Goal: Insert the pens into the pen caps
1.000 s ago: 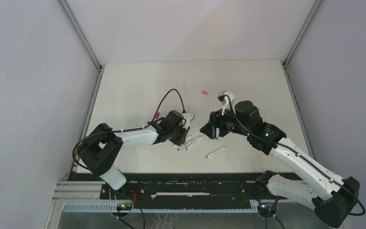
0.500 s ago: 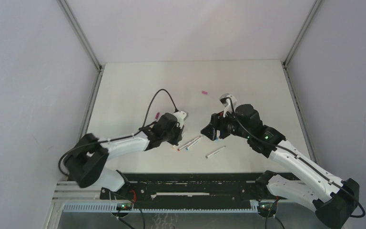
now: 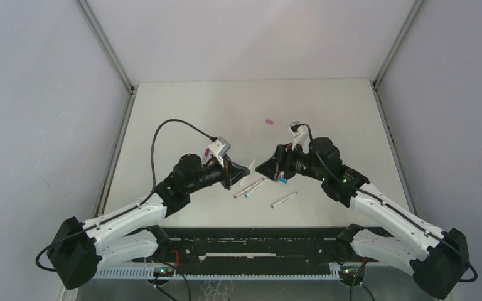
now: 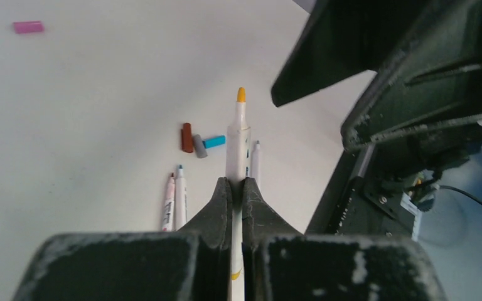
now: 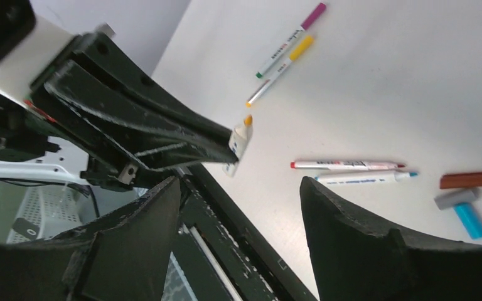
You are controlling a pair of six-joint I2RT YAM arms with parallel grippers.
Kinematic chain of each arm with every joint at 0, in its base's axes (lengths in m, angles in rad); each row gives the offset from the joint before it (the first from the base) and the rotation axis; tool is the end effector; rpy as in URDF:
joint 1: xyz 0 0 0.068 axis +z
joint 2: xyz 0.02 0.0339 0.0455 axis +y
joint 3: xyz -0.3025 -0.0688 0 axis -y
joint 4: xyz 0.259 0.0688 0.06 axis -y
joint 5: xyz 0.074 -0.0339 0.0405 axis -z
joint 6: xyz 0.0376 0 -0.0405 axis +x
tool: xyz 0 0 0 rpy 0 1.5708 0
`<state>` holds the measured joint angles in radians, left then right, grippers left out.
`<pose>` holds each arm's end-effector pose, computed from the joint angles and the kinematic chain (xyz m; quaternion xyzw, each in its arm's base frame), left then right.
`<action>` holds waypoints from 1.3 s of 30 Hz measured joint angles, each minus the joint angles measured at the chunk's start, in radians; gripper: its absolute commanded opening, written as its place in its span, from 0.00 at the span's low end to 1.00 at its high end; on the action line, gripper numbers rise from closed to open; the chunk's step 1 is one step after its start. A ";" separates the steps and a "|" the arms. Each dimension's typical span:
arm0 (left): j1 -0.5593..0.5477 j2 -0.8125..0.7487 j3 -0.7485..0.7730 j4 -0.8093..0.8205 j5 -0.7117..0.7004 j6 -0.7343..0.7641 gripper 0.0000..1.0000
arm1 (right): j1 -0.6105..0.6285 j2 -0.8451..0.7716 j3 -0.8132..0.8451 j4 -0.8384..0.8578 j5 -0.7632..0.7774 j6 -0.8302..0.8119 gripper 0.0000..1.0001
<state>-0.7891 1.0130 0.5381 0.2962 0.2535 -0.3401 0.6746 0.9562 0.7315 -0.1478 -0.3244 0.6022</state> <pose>0.1527 -0.1672 0.2855 0.2485 0.7241 -0.4223 0.4854 0.1593 0.1427 0.3215 -0.1205 0.8111 0.4387 0.3675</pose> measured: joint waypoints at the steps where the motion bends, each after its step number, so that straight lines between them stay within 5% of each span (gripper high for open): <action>1: 0.000 -0.006 -0.007 0.003 0.018 -0.001 0.00 | 0.000 0.003 0.000 0.015 -0.005 0.008 0.67; 13: -0.001 -0.038 -0.018 0.035 0.144 -0.008 0.00 | 0.000 0.075 0.000 0.139 -0.068 0.076 0.41; 23: -0.001 -0.040 -0.019 0.035 0.149 -0.010 0.00 | 0.015 0.098 0.000 0.167 -0.092 0.091 0.00; 30: -0.001 -0.039 -0.019 0.038 0.148 -0.027 0.30 | 0.015 0.100 0.000 0.174 -0.097 0.091 0.00; 39: -0.001 -0.006 -0.019 0.046 0.151 -0.043 0.28 | 0.015 0.089 0.000 0.174 -0.111 0.088 0.00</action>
<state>-0.7898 1.0065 0.5190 0.3420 0.4046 -0.3832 0.6895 1.0454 0.7315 0.0261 -0.4358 0.6899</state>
